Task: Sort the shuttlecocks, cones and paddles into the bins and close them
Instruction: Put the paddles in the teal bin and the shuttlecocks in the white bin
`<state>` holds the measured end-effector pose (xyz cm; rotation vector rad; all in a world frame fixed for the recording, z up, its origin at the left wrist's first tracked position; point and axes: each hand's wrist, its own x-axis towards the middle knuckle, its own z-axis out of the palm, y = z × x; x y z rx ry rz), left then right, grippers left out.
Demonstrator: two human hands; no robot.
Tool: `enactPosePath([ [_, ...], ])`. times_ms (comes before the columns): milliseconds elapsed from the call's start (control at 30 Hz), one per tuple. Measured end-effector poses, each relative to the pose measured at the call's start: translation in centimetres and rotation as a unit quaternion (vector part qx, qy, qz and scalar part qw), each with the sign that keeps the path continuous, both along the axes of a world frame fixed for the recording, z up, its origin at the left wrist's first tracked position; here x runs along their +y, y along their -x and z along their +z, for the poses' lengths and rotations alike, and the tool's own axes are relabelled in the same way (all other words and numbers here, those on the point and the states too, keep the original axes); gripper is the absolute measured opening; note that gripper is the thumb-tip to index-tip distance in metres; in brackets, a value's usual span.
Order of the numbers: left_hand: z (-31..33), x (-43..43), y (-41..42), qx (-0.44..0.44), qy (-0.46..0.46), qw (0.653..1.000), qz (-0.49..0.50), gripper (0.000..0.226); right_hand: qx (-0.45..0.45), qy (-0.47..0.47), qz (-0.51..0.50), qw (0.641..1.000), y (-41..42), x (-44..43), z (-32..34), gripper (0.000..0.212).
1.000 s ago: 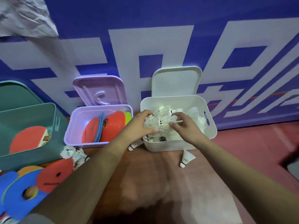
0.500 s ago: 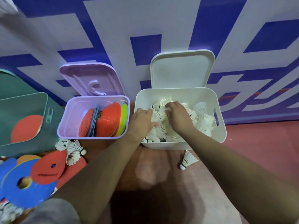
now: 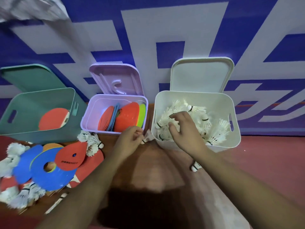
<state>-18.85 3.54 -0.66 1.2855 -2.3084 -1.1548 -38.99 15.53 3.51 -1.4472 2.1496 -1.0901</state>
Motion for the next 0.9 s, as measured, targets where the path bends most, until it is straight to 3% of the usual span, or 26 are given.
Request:
enactPosePath([
  [167,-4.3,0.7,-7.6,-0.059,-0.027,0.996,0.065,0.029,-0.042,-0.044,0.081,0.995,-6.9,-0.1,-2.0,0.023],
  [300,-6.8,-1.1,-11.9,-0.126,-0.031,0.987,0.095,0.014,-0.048,-0.129,0.112,0.984,-11.4,-1.6,-5.2,0.027],
  [400,-6.2,-3.6,-14.6,-0.180,0.067,0.979,0.068,0.014,-0.051,-0.157,0.138,0.977,-14.6,-3.6,-7.0,0.028],
  [533,-5.2,-7.3,-18.4,-0.267,0.204,0.941,0.046,0.028,-0.072,-0.202,0.134,0.968,-18.8,-7.6,-9.0,0.026],
  [600,-5.5,-8.6,-20.7,-0.329,0.184,0.923,0.079,0.042,-0.104,-0.233,0.123,0.959,-21.1,-9.8,-9.6,0.028],
  [667,-6.3,-9.4,-23.0,-0.398,0.107,0.906,0.091,0.069,-0.142,-0.258,0.109,0.949,-23.5,-11.8,-9.7,0.027],
  [767,-7.7,-9.7,-25.7,-0.456,0.015,0.889,0.047,0.096,-0.223,-0.284,0.105,0.927,-26.9,-14.2,-10.7,0.017],
  [833,-8.2,-9.8,-26.7,-0.467,0.054,0.883,0.005,0.093,-0.271,-0.303,0.100,0.908,-28.9,-15.5,-11.4,0.009],
  [900,-8.2,-9.9,-27.1,-0.439,0.120,0.890,-0.036,0.074,-0.360,-0.315,0.070,0.875,-30.8,-16.5,-12.0,0.012],
])
